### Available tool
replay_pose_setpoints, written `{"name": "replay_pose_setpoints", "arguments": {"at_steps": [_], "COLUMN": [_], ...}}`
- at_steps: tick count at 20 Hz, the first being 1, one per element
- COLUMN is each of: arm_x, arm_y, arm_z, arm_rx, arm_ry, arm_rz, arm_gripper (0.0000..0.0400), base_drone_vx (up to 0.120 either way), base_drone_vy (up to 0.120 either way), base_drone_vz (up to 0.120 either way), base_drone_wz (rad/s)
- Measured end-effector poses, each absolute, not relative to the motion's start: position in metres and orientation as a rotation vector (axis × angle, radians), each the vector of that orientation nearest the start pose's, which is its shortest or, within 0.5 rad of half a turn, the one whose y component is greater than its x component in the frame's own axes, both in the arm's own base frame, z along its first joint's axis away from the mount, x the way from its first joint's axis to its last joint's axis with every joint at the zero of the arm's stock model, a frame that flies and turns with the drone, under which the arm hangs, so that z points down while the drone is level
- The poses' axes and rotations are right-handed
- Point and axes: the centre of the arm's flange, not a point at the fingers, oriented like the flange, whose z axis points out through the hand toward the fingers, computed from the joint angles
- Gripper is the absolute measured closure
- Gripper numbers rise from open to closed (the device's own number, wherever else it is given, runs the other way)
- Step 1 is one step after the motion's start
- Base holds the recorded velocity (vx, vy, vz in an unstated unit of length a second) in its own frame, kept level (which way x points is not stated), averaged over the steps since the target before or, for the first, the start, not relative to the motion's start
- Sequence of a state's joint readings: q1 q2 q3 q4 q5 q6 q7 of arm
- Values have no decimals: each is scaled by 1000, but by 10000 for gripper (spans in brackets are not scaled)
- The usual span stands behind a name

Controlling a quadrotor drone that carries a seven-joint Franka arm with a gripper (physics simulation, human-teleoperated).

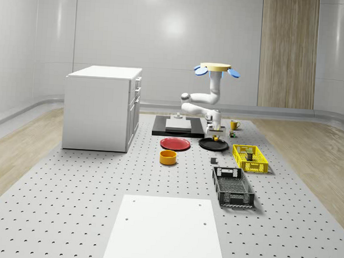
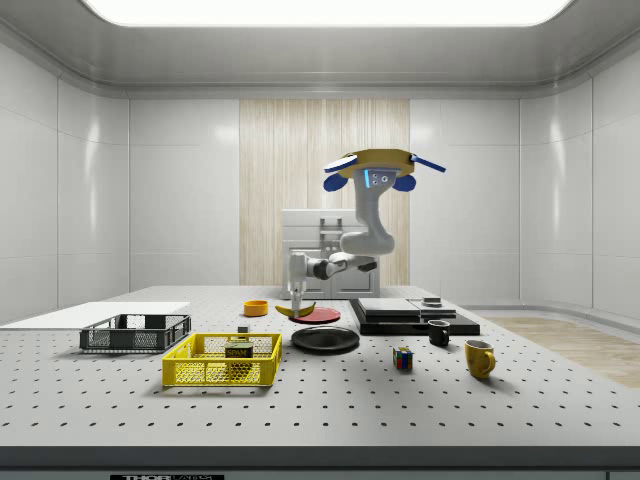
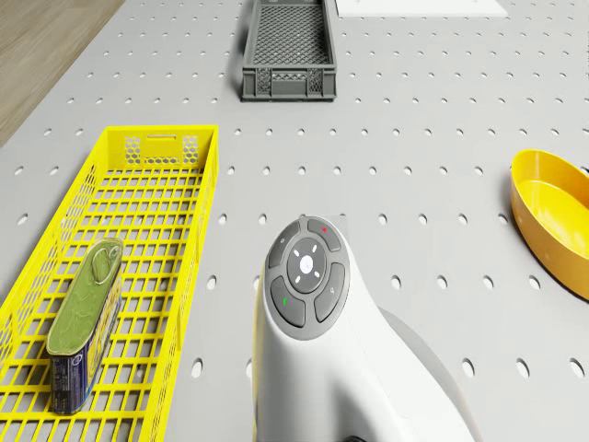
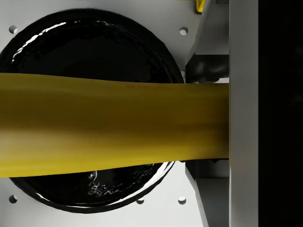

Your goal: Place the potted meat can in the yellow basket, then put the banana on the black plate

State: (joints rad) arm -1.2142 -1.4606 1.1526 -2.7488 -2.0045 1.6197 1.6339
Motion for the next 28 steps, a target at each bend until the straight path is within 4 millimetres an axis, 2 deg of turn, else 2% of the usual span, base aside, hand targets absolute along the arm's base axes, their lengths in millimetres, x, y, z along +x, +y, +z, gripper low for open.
{"name": "replay_pose_setpoints", "arguments": {"at_steps": [10, 13, 16, 23, 28], "arm_x": [327, 327, 327, 327, 327], "arm_y": [12, 12, 12, 12, 12], "arm_z": [563, 563, 563, 563, 563], "arm_rx": [-6, -6, -6, -6, -6], "arm_ry": [4, 4, 4, 4, 4], "arm_rz": [777, 777, 777, 777, 777], "arm_gripper": [203, 203, 203, 203, 203], "base_drone_vx": [-120, -120, -120, -120, -8], "base_drone_vy": [0, 120, 0, 0, 0], "base_drone_vz": [0, 0, 0, -97, -56], "base_drone_wz": [0, 0, 0, 0, 0]}}
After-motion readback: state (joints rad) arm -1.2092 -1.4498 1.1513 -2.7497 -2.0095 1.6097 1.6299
